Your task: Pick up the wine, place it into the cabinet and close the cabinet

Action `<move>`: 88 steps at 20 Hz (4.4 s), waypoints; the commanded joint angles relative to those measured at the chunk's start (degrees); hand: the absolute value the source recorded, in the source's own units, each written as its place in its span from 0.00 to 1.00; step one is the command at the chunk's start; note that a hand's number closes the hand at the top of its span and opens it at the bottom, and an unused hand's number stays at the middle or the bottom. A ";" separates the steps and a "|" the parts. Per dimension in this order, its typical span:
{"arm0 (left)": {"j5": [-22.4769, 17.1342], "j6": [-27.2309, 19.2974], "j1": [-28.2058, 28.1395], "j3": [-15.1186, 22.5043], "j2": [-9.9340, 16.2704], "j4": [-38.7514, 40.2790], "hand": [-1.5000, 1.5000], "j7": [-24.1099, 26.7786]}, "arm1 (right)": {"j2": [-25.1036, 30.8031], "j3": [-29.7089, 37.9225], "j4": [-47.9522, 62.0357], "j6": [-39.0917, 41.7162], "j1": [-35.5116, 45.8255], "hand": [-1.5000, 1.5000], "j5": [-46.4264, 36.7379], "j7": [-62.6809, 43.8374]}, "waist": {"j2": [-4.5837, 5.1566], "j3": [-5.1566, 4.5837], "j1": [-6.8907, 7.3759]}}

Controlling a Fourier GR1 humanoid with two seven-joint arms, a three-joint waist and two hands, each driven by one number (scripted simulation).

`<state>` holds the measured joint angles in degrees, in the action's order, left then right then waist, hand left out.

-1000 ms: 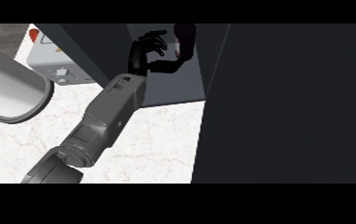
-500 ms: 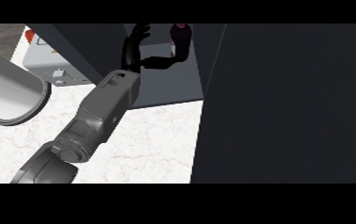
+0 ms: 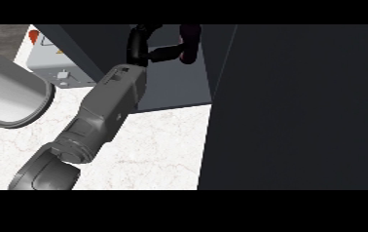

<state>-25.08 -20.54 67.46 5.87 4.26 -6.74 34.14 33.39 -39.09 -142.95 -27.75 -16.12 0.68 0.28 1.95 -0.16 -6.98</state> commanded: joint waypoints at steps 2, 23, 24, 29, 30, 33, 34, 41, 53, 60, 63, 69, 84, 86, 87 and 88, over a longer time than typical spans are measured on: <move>-1.86 4.64 0.64 -2.25 -2.08 -2.34 1.00 3.70 | 1.69 1.06 -7.63 0.04 -2.69 0.00 2.26 -3.03 | -0.36 0.03 1.15; -4.37 13.90 -0.76 -1.14 -4.24 -8.42 0.00 -1.25 | 4.94 4.80 -15.03 -1.25 -6.25 0.00 2.49 -8.23 | -2.35 0.10 4.95; -4.53 14.21 -2.25 0.15 -4.24 -9.19 0.00 -0.03 | 3.79 2.75 -12.82 -1.58 -6.83 0.00 1.44 -7.00 | -2.25 0.11 4.54; -7.69 19.33 -7.93 2.89 -4.25 -16.07 0.00 -2.28 | 2.09 2.74 -11.00 -3.25 -5.49 0.00 0.74 -6.85 | -2.68 0.08 6.06; -8.47 18.65 -10.06 3.50 -4.25 -18.93 0.00 -2.52 | 3.60 3.71 -10.92 -2.97 -7.46 0.00 0.90 -6.42 | -3.04 0.12 6.55; -9.32 19.96 -15.65 7.19 -4.26 -23.71 0.00 -2.39 | 4.73 4.58 -11.77 -2.49 -7.08 0.00 1.31 -6.48 | -2.86 0.12 6.78; -11.24 17.50 -14.60 8.49 -4.26 -26.18 0.00 -4.57 | 4.34 4.47 -12.54 -2.52 -7.18 0.00 2.22 -5.90 | -3.05 0.14 6.29; -13.44 14.33 -28.78 16.05 -4.26 -40.21 0.00 -5.00 | 4.91 5.26 -13.17 -3.42 -7.17 0.00 1.93 -7.32 | -3.07 0.09 7.02; -9.78 12.23 -49.01 19.73 -0.17 -64.36 0.00 -10.23 | 6.79 2.77 -14.93 -3.70 -10.15 0.00 -1.54 -5.51 | -2.62 0.11 6.72; -13.24 17.25 -60.81 18.62 8.27 -78.55 0.00 -12.99 | 9.68 4.74 -12.08 -0.50 -6.85 0.00 1.57 -6.08 | -2.36 0.12 7.54; -12.54 17.67 -63.79 18.53 8.38 -79.21 0.00 -10.60 | 13.51 6.82 -15.07 2.62 -9.36 0.00 4.61 -5.54 | -2.31 0.14 6.90; -12.68 20.18 -65.61 14.37 11.94 -78.49 0.00 -7.51 | 15.39 -2.86 -10.70 10.53 -8.78 0.00 4.16 -2.03 | -2.30 0.12 7.01; -19.09 28.48 -69.42 2.65 22.82 -81.57 0.00 -9.72 | 10.30 -13.45 -11.55 12.92 -0.63 1.00 -2.90 -5.62 | -2.18 -0.06 7.03; -19.58 31.36 -71.52 1.28 23.77 -79.64 0.00 -8.12 | 10.35 -11.46 -12.42 12.31 0.53 1.00 -1.65 -7.35 | -2.06 -0.09 7.21; -18.53 30.38 -73.09 2.37 23.52 -83.12 0.00 -8.38 | 11.54 -11.32 -12.68 13.41 0.62 1.00 -1.13 -8.01 | -2.16 -0.01 7.45; -21.28 31.31 -72.15 0.51 25.75 -83.82 0.00 -11.24 | 8.64 -12.99 -9.60 13.03 2.31 1.00 -1.54 -7.67 | -2.11 -0.03 7.81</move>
<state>-44.32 9.16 -4.16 8.37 27.78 -89.08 24.94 48.18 -45.84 -143.93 -13.81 -17.24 0.72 -0.79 -0.21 -0.19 0.40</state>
